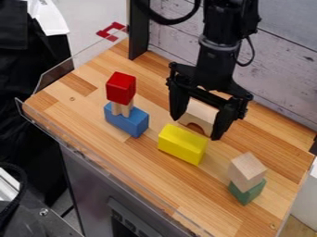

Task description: Put the yellow block on top of the red cube

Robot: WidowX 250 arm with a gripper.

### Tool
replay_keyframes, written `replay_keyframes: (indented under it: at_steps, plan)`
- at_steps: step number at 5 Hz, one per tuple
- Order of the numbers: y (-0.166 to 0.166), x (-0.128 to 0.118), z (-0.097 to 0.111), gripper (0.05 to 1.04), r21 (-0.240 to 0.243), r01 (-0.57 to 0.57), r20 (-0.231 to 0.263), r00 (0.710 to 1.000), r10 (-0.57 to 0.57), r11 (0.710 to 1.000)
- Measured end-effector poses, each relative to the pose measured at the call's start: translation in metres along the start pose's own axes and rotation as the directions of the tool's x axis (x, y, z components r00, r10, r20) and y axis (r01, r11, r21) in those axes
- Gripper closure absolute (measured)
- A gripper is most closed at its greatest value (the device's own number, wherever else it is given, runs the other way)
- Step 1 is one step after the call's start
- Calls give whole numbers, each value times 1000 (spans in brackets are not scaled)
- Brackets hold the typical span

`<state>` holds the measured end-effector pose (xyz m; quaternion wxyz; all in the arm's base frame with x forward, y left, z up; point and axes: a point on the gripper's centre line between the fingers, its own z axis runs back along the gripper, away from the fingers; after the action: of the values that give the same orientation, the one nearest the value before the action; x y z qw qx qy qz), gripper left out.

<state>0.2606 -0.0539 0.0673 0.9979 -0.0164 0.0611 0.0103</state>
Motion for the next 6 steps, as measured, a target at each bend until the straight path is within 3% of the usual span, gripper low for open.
replay_keyframes:
  at_steps: [1, 2, 3, 4, 5, 6]
  plan:
    - [2, -4, -10, 84, 7, -8, -38, 999, 8, 1000]
    - [8, -11, -21, 84, 22, -165, -44, 985, 166, 986]
    - [13, -11, -24, 84, -61, -281, -47, 959, 279, 958]
    - [19, -9, -21, 84, -64, -381, -30, 924, 380, 922]
    - [22, -8, -20, 84, -87, -572, 31, 817, 576, 815]
    - [26, -9, -13, 84, -143, -751, 110, 635, 764, 645]
